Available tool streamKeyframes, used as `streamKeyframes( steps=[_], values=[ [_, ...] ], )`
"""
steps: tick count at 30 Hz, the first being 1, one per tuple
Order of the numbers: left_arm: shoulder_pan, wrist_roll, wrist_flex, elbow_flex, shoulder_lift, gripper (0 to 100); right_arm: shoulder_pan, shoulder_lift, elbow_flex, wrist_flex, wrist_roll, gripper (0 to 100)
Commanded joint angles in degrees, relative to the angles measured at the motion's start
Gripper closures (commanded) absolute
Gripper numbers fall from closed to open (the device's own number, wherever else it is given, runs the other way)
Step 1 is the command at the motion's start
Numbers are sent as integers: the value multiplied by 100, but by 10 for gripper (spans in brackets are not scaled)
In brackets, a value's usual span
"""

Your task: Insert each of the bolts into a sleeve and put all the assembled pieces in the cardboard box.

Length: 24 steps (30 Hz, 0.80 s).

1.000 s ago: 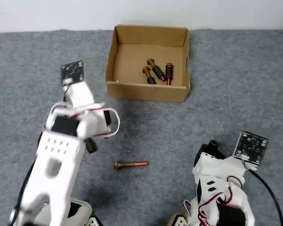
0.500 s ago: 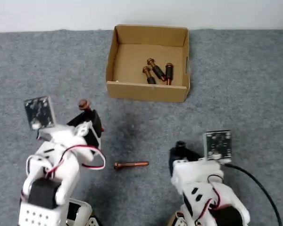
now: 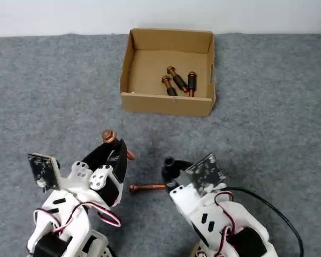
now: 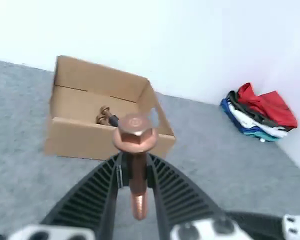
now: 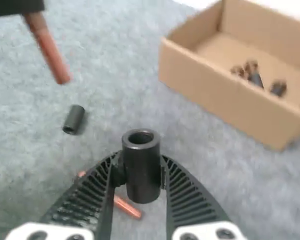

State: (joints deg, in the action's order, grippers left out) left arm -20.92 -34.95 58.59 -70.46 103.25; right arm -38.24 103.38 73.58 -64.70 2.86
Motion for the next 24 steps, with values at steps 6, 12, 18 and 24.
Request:
streamKeyframes(
  steps=[6, 12, 18, 24],
  values=[
    [-246, -510, -967, 66, 79, 996, -910, 4, -53, 251, 193, 991],
    [-914, -510, -782, 101, 88, 996, -892, 4, -53, 251, 492, 991],
    [-949, -501, -677, 251, 88, 996, -760, 13, -44, 251, 492, 991],
    [-958, -220, -97, 532, 79, 996, -470, 22, -70, 251, 492, 991]
  ],
)
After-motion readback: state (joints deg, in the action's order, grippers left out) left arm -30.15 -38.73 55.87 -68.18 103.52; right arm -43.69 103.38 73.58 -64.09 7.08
